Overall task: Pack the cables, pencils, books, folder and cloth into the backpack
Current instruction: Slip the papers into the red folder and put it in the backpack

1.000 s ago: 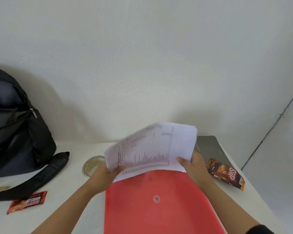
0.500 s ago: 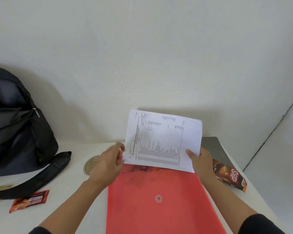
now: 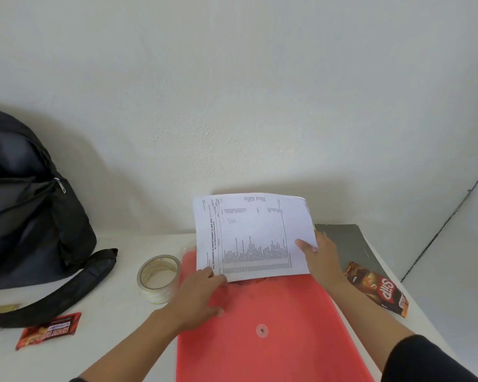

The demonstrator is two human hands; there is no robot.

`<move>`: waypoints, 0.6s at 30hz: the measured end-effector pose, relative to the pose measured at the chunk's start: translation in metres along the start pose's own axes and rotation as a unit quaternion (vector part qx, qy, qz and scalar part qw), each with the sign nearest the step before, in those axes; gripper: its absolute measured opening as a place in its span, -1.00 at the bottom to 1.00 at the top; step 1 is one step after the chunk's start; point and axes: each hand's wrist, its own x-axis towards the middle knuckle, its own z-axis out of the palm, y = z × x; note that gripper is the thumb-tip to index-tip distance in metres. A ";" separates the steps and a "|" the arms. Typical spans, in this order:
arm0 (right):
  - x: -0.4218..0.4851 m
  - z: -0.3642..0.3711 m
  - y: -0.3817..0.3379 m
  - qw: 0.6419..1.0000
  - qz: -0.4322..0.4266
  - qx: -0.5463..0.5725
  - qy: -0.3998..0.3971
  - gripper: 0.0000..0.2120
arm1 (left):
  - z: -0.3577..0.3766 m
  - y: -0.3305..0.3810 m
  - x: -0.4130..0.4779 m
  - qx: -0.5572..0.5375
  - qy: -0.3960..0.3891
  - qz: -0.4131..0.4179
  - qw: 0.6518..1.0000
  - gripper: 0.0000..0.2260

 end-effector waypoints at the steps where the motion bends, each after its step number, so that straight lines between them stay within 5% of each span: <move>1: 0.000 -0.001 0.001 1.000 0.002 0.006 -0.003 -0.82 | -0.002 0.000 -0.001 -0.022 0.021 0.018 0.999 -0.69; 3: 0.003 -0.005 0.003 1.000 0.005 0.018 -0.012 -0.83 | -0.005 0.000 -0.003 -0.065 0.054 0.050 0.995 -0.82; 18: 0.011 -0.011 -0.034 0.991 -0.024 -0.004 -0.131 -0.78 | -0.040 0.015 -0.004 -0.099 0.064 0.157 0.981 -0.79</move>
